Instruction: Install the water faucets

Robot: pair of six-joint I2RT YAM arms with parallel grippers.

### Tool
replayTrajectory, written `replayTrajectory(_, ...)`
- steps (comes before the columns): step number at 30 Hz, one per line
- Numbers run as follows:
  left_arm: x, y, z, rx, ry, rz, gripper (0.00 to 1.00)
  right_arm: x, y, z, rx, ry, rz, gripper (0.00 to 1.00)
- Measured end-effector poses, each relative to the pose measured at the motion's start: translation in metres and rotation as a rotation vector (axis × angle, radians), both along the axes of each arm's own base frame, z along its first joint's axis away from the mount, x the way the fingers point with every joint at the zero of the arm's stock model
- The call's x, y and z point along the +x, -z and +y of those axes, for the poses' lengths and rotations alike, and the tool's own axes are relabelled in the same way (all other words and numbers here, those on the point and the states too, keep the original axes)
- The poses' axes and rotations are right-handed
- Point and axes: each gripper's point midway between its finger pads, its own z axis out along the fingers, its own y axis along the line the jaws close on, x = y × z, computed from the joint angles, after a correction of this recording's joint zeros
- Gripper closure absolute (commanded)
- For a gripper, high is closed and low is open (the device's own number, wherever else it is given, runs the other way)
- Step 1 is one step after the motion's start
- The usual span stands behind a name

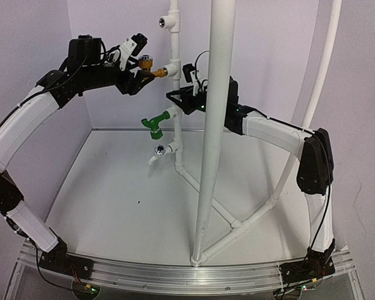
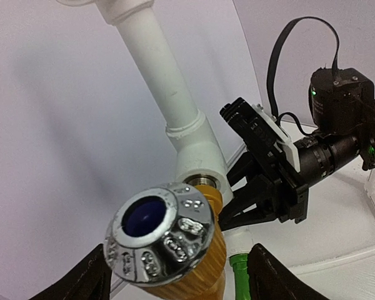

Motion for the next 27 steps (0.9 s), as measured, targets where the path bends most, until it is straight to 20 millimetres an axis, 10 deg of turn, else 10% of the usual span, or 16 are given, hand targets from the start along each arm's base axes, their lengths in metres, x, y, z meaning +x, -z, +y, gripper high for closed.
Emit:
replayTrajectory(17,0.006,0.013,-0.018,-0.13,0.03,0.181,0.98,-0.001,-0.003,-0.007,-0.004,-0.004,-0.001,1.0)
replayTrajectory(27,0.003,0.021,-0.015,-0.226,0.035,0.095,1.0,-0.004,0.0,-0.006,-0.019,-0.025,-0.006,1.0)
